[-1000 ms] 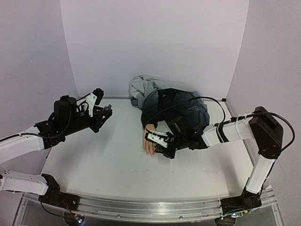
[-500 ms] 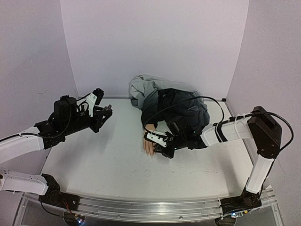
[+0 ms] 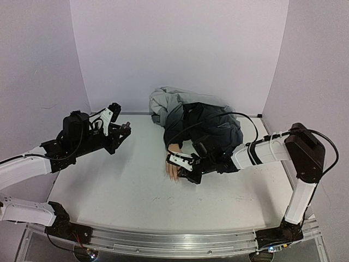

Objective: Paint the nails

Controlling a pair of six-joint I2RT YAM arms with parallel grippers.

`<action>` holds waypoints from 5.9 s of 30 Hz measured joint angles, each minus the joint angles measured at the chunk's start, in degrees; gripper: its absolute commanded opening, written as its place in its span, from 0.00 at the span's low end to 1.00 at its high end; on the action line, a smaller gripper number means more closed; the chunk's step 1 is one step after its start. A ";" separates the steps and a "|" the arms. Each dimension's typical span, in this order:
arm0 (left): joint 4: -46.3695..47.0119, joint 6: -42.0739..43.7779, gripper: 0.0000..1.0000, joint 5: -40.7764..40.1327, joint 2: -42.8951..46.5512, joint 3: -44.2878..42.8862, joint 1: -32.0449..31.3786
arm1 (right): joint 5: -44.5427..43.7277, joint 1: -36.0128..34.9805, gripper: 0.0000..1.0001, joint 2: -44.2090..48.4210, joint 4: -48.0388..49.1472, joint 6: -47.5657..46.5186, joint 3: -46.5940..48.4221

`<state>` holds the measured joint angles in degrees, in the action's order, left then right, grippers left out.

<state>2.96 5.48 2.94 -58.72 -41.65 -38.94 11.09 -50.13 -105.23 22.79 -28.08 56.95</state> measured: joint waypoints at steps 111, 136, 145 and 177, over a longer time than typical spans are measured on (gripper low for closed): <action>0.00 -0.98 0.00 0.57 -0.61 0.00 0.15 | -0.44 -0.44 0.00 -1.70 -0.72 0.04 1.18; 0.00 -1.01 0.00 1.44 -0.61 0.00 0.26 | -0.42 -0.98 0.00 -1.70 -1.03 0.24 1.16; 0.00 -1.01 0.00 1.46 -0.61 0.00 0.26 | -0.39 -1.03 0.00 -1.70 -1.38 0.44 0.72; 0.00 -1.03 0.00 1.46 -0.61 0.00 0.26 | -0.85 -1.31 0.00 3.32 1.64 0.85 -4.00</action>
<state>2.96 4.45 4.40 -59.33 -41.65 -38.68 10.24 -51.44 -101.91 24.43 -27.22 52.95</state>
